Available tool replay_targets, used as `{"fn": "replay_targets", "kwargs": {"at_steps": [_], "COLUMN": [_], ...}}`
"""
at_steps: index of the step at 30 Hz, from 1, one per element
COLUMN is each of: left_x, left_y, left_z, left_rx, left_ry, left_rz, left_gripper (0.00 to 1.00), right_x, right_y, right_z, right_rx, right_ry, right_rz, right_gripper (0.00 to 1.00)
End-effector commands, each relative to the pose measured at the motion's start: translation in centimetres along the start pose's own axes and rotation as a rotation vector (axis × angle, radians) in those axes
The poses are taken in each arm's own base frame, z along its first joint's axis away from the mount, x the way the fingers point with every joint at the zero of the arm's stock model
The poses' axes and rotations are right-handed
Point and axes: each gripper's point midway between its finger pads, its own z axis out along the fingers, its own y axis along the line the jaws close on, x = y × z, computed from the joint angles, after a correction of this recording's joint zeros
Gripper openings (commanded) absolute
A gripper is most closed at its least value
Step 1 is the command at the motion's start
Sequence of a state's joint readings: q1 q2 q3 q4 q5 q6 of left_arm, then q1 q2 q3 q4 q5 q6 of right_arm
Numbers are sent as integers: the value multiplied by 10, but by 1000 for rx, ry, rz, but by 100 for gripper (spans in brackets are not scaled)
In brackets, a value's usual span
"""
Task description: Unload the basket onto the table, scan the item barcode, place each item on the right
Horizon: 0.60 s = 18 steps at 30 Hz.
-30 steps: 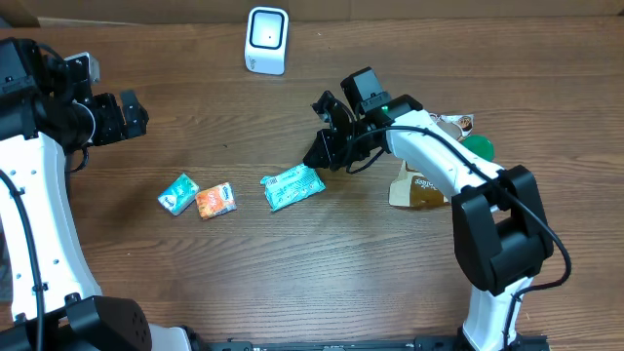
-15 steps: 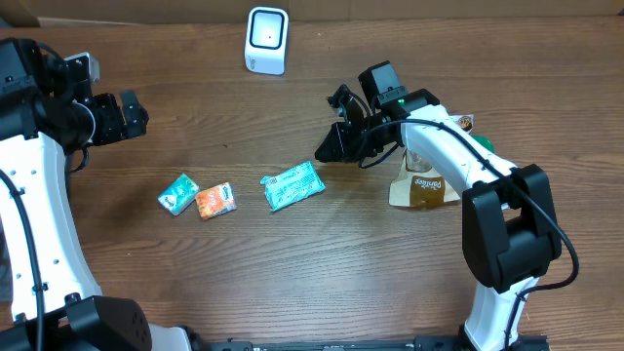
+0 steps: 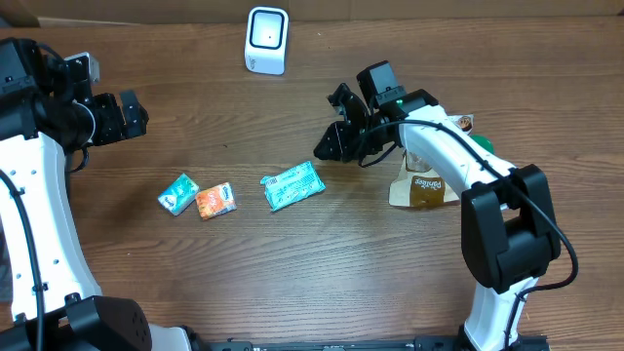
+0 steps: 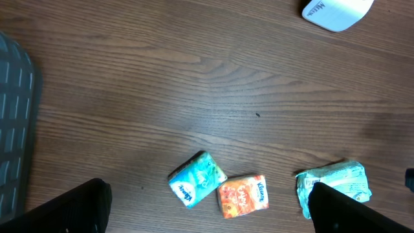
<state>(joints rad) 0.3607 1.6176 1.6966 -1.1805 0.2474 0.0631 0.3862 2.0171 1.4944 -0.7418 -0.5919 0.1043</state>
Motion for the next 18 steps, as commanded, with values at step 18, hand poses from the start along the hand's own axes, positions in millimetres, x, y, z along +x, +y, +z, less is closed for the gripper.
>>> {"fn": "replay_targets", "kwargs": {"at_steps": [18], "left_x": [-1], "left_y": [-2], "left_z": [-2], "left_rx": [5], "left_ry": [-9], "left_rz": [31], "left_gripper": [100], "right_x": [50], "right_y": [6], "right_z": [84], "right_rx": [-4], "right_ry": [194], "right_rz": [8], "right_gripper": [16]}}
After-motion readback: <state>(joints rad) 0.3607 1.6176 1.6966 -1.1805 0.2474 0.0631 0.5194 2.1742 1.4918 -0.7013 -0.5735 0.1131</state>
